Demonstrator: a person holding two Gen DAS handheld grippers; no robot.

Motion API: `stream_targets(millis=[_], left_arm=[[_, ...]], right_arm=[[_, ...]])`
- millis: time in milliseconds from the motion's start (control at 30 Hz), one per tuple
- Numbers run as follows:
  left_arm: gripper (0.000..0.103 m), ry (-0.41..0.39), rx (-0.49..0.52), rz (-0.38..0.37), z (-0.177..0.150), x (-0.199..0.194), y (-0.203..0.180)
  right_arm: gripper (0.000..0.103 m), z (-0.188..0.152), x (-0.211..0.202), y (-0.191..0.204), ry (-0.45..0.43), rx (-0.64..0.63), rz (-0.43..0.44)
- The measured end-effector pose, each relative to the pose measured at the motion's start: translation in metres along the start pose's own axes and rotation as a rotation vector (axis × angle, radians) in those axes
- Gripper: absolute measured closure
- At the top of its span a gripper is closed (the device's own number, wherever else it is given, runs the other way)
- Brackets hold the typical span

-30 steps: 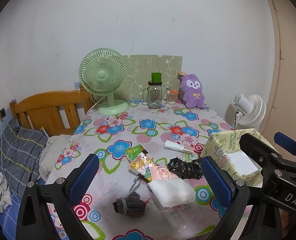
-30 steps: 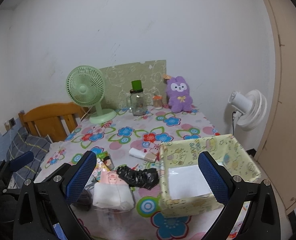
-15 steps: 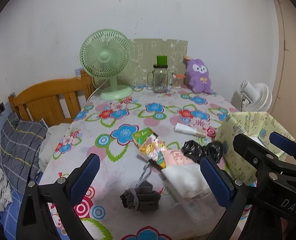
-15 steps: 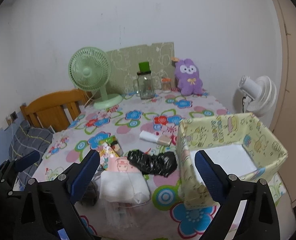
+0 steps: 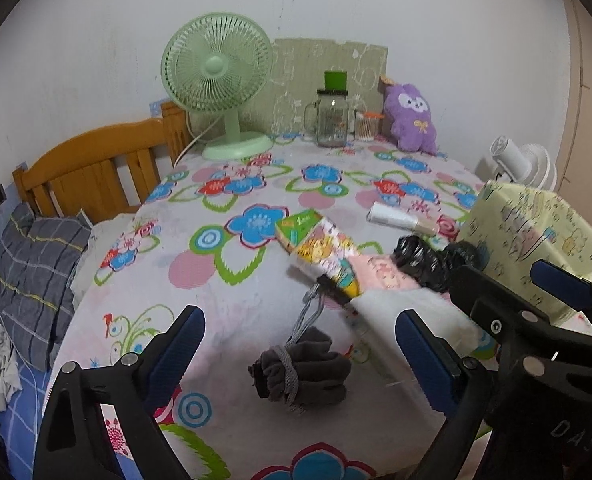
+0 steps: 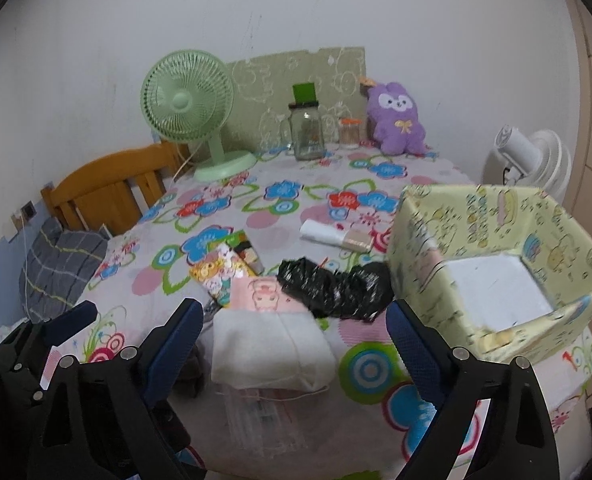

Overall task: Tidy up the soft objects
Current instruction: 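Move the left tool toward the grey gloves while the right tool approaches the white cloth packet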

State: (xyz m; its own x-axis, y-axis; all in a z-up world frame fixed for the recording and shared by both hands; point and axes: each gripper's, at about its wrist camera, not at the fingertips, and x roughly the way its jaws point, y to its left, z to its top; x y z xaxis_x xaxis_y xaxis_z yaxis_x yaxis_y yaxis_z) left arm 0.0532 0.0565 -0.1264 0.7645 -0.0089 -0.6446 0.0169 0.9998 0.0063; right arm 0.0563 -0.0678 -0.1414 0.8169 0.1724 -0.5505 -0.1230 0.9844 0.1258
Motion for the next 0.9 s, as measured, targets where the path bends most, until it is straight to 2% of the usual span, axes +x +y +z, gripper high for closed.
stream_targets(millis=[367,567,733,800,900], left_arm=[[0.009,0.076,-0.019,0.034,-0.011,0.027,0.005],[0.017,0.115,-0.029,0.029,-0.014,0.04,0.006],[0.025,0.141,-0.033,-0.008,-0.017,0.047,0.004],[0.032,0.148,-0.029,-0.018,-0.017,0.049,0.002],[0.038,0.164,-0.033,-0.043,-0.019,0.053,-0.001]], right_arm=[[0.011,-0.01,0.034,0.003,0.094,0.004,0.028],[0.011,-0.014,0.054,0.004,0.147,0.002,0.049],[0.01,-0.016,0.067,0.002,0.185,0.014,0.062],[0.01,-0.018,0.072,0.002,0.2,0.02,0.068],[0.012,-0.019,0.075,0.003,0.216,0.023,0.076]])
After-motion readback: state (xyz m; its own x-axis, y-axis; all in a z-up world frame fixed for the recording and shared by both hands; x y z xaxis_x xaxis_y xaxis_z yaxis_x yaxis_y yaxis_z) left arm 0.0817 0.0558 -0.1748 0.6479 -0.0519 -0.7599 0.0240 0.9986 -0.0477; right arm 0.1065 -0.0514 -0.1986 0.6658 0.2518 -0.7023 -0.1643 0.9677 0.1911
